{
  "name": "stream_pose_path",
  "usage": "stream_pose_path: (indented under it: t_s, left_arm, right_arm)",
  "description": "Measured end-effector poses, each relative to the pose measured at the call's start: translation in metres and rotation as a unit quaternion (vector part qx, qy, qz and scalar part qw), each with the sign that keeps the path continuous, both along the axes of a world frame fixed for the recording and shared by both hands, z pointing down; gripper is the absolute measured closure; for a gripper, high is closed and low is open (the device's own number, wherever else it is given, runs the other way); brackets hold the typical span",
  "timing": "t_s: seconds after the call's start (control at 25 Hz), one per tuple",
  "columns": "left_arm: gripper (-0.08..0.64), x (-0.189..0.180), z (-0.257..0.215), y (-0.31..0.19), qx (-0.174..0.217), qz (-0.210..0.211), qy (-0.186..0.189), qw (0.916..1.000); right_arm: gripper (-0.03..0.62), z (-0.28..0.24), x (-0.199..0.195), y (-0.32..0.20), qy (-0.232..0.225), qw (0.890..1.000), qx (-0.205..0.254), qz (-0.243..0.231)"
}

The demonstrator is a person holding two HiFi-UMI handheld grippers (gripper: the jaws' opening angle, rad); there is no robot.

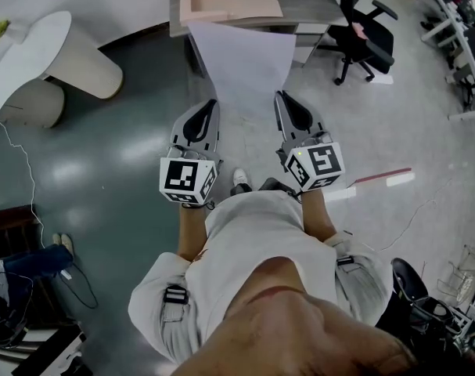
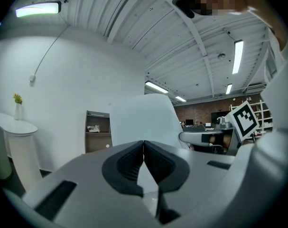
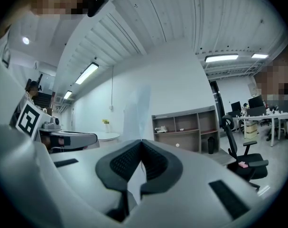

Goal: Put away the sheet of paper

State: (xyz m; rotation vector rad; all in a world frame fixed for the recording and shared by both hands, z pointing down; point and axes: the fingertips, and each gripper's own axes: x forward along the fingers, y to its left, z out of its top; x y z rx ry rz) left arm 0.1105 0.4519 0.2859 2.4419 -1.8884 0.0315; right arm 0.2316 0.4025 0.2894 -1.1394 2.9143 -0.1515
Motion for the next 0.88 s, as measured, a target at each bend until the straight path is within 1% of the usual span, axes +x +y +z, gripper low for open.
stream_pose_path:
  t_s: [0.4,0.88]
  left_arm:
    - [0.538,-0.014,0.003,-0.036,-0.014,0.003,0.006,0.9999]
    - [0.538,-0.023,0.006,-0.109,-0.021,-0.026,0.001,0.9995]
  right_arm:
    - [0.574,0.0,-0.013,-0.032,0.006,1.0,-0.009,0.005]
    - [0.574,0.003,-0.025,-0.117,0.004,1.0,-0.009,-0.021]
